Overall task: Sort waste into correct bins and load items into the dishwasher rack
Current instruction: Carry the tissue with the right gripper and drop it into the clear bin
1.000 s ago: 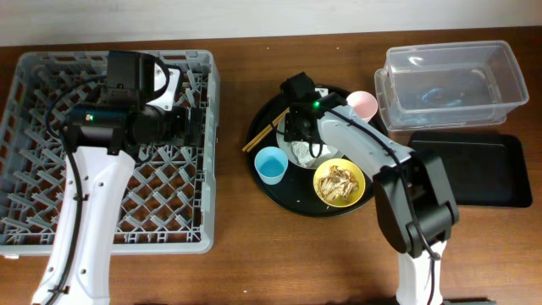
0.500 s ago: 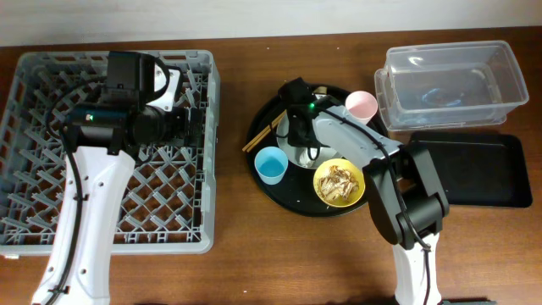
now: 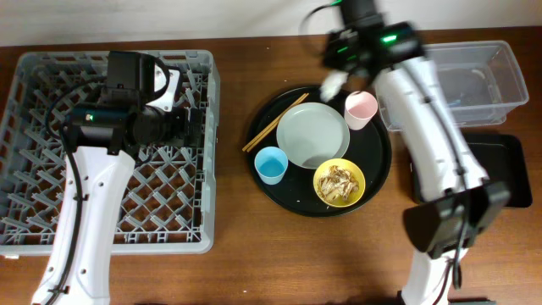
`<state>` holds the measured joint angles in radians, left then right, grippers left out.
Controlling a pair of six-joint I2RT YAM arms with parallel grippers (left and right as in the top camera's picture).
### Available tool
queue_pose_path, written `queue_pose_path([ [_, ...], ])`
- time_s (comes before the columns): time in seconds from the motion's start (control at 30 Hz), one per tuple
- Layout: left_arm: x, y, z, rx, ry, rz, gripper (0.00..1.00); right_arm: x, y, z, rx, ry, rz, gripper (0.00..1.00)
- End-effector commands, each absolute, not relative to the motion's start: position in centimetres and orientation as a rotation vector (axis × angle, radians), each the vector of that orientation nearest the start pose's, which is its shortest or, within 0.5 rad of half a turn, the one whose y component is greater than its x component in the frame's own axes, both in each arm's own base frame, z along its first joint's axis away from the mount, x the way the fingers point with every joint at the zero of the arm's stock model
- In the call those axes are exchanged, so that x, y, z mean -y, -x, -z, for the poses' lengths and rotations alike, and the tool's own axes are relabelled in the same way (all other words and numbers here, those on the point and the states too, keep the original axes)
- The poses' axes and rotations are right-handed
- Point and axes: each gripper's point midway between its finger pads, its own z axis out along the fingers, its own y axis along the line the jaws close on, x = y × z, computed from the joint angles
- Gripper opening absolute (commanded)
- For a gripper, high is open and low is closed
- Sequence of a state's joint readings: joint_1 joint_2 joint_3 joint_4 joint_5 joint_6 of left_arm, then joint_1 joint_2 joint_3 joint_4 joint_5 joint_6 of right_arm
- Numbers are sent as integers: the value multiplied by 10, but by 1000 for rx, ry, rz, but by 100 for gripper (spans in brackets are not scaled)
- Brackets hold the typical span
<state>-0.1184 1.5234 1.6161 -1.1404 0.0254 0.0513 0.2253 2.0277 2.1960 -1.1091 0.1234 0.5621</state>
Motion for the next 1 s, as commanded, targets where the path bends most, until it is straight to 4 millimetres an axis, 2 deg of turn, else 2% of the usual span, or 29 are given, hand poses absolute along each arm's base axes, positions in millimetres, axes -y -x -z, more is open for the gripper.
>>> queue_pose_path([
  [0.0,48,-368,-253,-2592,-222,56,99,13,-515,-243,-2326,-977,-132,4],
  [0.03,48,-369,-253,-2592,-222,56,99,38,-517,-238,-2288,-1072,-124,4],
  [0.07,48,-369,-253,-2592,-222,55,99,53,-517,-235,-2265,-1126,-117,4],
  [0.1,48,-369,-253,-2592,-222,56,99,82,-519,-228,-2225,-1206,-106,4],
  [0.13,48,-369,-253,-2592,-222,56,100,97,-523,-223,-2201,-1234,-98,4],
  [0.23,48,-369,-253,-2590,-222,55,99,127,-536,-205,-2155,-1282,-81,4],
  [0.33,48,-369,-254,-2589,-222,55,99,140,-549,-179,-2149,-1305,-68,6],
  [0.37,48,-369,-254,-2590,-222,55,99,141,-553,-171,-2152,-1307,-67,29],
  [0.47,48,-369,-254,-2588,-222,55,99,143,-560,-153,-2161,-1311,-61,59],
  [0.53,48,-370,-254,-2584,-222,55,99,143,-561,-152,-2171,-1296,-56,61],
  [0.67,48,-371,-254,-2582,-222,55,99,144,-557,-169,-2198,-1202,-36,72],
  [0.7,48,-371,-255,-2581,-222,55,99,144,-552,-188,-2190,-1170,-36,78],
  [0.8,49,-374,-257,-2566,-221,56,99,138,-540,-223,-2209,-1048,-32,84],
  [0.83,49,-374,-257,-2566,-221,56,99,130,-535,-241,-2230,-958,-60,85],
  [0.97,49,-374,-257,-2566,-221,56,99,81,-510,-283,-2346,-574,-208,85],
])
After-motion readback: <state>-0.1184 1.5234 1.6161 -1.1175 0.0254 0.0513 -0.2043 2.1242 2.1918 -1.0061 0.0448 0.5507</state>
